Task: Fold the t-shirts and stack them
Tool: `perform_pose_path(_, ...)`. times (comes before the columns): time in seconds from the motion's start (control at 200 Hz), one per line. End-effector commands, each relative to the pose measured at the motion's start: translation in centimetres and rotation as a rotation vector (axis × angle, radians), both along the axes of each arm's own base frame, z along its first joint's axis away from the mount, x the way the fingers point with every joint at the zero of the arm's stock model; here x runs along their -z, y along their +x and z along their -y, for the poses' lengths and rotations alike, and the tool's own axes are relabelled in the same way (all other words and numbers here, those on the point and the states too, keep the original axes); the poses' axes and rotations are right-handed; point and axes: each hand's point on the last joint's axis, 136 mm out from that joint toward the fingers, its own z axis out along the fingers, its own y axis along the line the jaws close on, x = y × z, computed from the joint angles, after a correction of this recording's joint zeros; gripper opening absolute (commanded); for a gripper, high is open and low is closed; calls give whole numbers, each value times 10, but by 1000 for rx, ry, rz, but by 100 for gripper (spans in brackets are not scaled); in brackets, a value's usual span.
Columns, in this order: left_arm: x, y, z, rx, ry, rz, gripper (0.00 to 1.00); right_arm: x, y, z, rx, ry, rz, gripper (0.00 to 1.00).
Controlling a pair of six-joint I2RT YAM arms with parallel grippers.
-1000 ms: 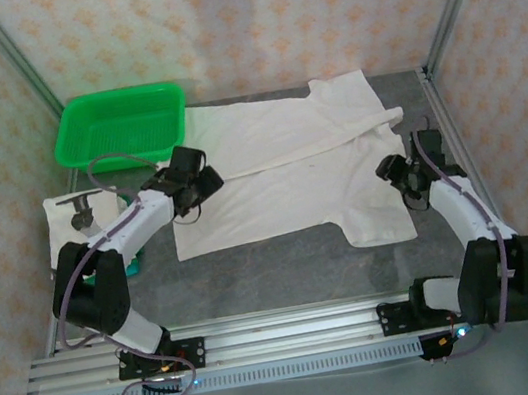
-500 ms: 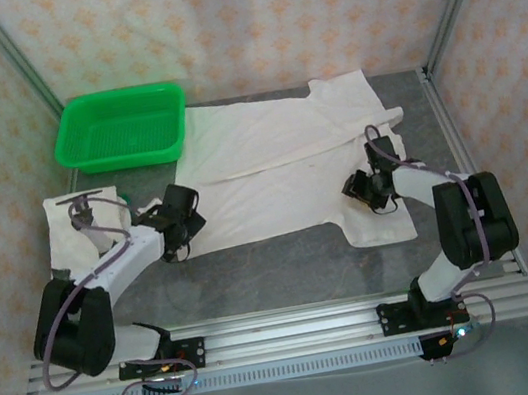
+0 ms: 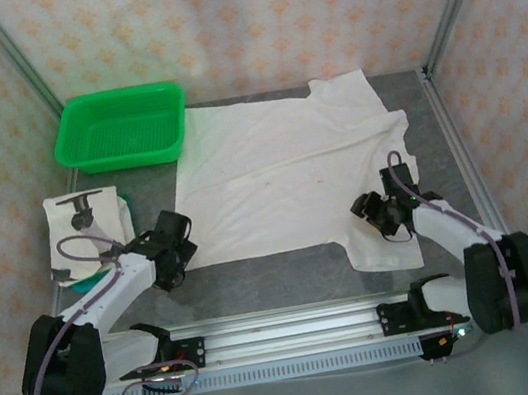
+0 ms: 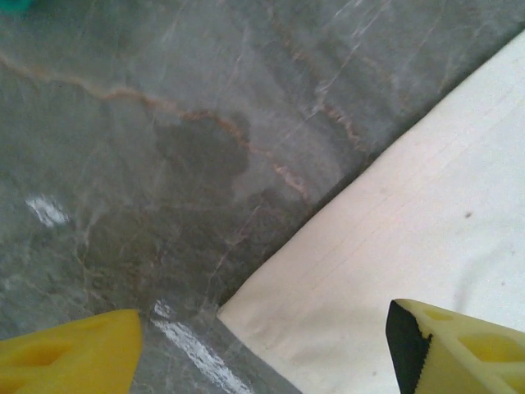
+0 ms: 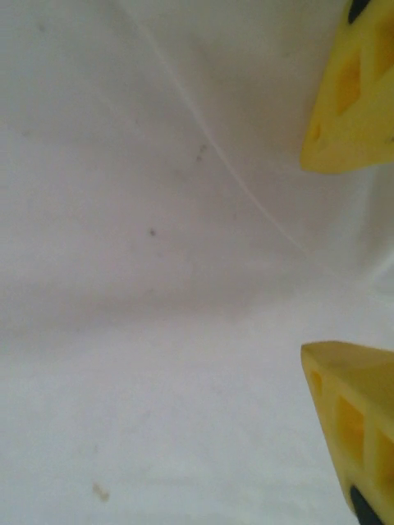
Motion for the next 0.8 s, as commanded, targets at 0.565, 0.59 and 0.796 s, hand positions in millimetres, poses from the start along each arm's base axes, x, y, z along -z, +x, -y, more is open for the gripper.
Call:
perform_pose_path(0.565,22,17,15,-224,-147,9,54,-57,-39,20,32,-81,54,62)
perform_pose_path(0.59,22,17,14,-226,-144,10,52,-58,-40,22,34,-86,54,63)
perform_pose_path(0.796,19,24,15,-207,-146,10,29,-59,-43,21,39,-72,53,63)
